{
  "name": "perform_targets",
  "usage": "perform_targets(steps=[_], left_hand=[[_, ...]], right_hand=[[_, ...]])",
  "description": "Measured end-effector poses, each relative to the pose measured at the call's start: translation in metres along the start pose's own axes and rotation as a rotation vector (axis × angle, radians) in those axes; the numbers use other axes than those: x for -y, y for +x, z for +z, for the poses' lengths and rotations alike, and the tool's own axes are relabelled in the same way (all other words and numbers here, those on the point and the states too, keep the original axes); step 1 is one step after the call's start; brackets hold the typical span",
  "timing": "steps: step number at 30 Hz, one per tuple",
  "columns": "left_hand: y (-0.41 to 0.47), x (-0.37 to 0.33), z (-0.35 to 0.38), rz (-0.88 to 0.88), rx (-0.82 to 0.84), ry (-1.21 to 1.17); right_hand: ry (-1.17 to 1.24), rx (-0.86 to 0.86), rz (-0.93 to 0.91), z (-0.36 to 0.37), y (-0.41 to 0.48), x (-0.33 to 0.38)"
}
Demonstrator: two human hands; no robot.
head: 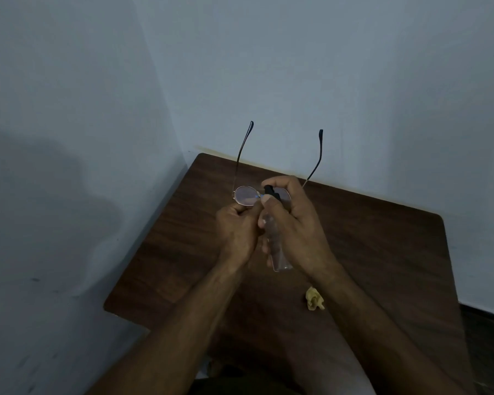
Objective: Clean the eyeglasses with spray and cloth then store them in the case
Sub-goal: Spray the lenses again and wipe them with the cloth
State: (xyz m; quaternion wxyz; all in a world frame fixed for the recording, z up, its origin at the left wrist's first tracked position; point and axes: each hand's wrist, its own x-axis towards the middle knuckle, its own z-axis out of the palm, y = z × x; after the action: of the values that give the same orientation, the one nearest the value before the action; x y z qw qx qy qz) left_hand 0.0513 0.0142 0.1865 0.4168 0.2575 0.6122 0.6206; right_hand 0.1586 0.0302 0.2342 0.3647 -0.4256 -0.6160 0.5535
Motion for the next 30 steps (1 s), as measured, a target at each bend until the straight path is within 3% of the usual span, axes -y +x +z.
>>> perform_targets(steps=[7, 18, 25, 30], left_hand=[[0.0, 0.004, -0.002, 0.003, 0.001, 0.01], [-0.006, -0.002, -0.001, -0.031, 0.0, -0.023], [-0.004, 0.004, 0.0, -0.105, 0.008, -0.037], [0.008, 0.015, 0.005, -0.232, 0.025, -0.126]], right_hand=[[0.284, 0.07, 0.074, -0.001, 0.004, 0.007], [0.381, -0.017, -0.054, -0.009, 0.016, 0.027], [0.316, -0.092, -0.155, -0.02, 0.006, 0.024], [0.008, -0.33, -0.264, -0.058, -0.017, -0.025]])
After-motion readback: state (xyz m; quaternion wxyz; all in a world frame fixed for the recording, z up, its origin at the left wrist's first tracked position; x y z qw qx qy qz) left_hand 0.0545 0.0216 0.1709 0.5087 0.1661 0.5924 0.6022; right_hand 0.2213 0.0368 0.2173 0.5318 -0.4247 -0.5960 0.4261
